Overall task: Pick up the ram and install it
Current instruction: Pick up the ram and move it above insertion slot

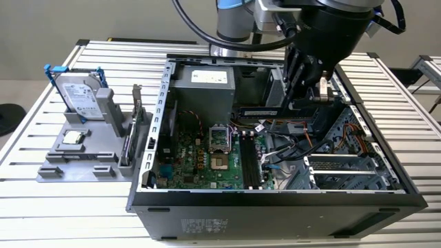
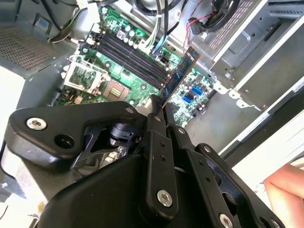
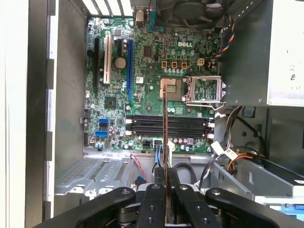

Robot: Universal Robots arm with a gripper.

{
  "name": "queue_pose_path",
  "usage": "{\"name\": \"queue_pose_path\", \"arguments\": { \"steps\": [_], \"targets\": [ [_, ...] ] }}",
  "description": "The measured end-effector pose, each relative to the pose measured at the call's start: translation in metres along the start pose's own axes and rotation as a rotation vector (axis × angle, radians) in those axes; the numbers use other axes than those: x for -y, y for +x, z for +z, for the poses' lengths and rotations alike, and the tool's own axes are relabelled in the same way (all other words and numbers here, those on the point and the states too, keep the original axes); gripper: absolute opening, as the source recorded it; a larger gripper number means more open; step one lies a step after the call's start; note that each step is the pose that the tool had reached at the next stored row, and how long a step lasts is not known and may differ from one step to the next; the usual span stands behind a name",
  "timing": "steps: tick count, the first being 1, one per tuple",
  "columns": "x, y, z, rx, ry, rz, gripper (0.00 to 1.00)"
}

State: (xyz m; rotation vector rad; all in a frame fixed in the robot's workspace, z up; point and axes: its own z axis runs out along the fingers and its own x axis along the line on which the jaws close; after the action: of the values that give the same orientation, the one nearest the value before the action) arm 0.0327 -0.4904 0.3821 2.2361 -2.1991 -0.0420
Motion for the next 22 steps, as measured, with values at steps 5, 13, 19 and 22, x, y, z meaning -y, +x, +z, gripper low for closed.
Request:
{"name": "queue_pose_path", "arguments": {
  "steps": [5, 13, 19, 22],
  "targets": [
    [0.0065, 0.0001, -0.0001, 0.0000, 0.0000, 0.000, 0.00],
    [0.0116, 0.0002, -0.0003, 0.0002, 0.0001, 0.007, 0.00],
    [0.0117, 0.0002, -0.0002, 0.0011, 0.0007, 0.051, 0.00],
    [0.0116, 0.0002, -0.0003, 0.0012, 0.0008, 0.053, 0.00]
  ]
}}
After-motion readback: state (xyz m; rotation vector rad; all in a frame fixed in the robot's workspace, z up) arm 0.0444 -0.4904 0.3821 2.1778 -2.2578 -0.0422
